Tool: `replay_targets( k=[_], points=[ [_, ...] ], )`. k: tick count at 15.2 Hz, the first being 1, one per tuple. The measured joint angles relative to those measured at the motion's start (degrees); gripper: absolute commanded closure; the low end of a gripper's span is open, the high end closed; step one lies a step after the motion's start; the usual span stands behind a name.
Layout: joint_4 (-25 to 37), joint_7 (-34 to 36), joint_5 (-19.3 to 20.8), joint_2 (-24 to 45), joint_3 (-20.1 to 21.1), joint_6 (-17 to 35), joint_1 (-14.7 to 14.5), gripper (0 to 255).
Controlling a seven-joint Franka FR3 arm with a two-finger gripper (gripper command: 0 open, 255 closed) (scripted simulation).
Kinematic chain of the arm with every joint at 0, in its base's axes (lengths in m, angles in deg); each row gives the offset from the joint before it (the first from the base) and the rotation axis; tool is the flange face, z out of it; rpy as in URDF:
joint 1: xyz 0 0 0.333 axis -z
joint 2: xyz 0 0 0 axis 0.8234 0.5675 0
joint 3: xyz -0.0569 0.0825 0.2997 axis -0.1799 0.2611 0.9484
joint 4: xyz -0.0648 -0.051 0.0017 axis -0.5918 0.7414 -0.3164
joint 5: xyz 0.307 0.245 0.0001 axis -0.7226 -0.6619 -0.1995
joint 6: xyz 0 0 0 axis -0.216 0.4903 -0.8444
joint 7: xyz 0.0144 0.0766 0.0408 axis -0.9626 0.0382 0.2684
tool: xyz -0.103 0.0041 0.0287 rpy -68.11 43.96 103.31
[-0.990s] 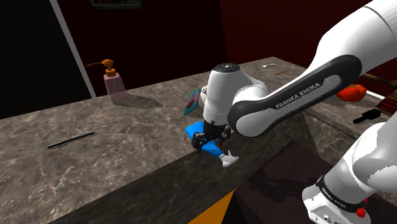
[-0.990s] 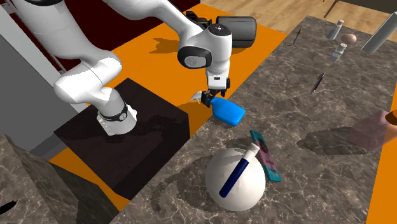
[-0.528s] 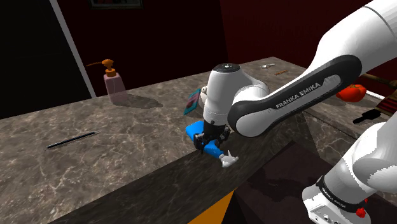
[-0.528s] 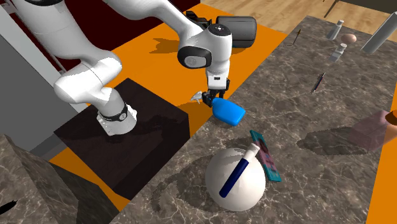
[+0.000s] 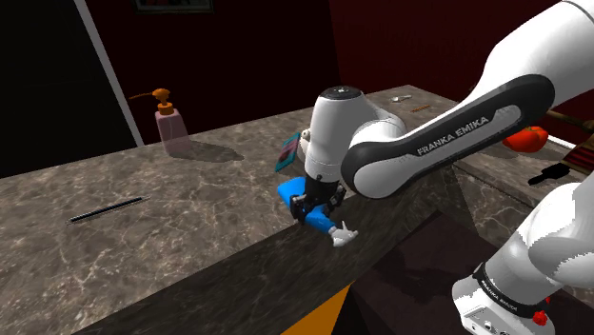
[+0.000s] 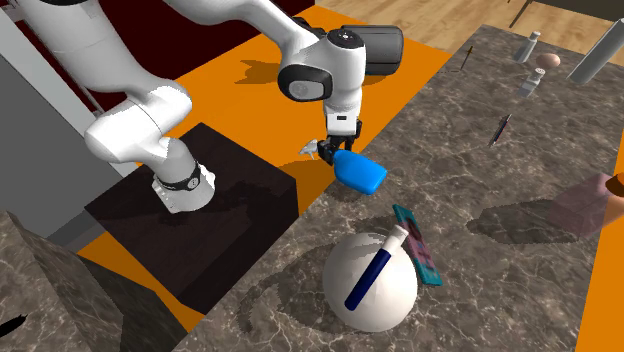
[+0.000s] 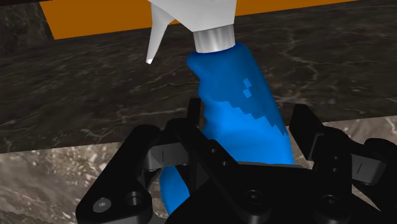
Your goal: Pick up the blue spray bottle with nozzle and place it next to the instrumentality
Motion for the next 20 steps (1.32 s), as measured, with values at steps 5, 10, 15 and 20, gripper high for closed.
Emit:
replay_targets(
  k=[5, 10, 15, 20],
  points=[
    [1.72, -1.41, -1.84, -3.04, -0.64, -4.39, -0.34, 255],
    [3.52, -2.39, -2.93, -5.29, -1.34, -8.23, -0.53, 255],
    [5.82, -3.11, -3.79, -7.52, -2.08, -12.56, -0.73, 255],
    [14.84, 3.48, 2.09, 1.84, 1.29, -13.26, -0.21, 255]
  ],
)
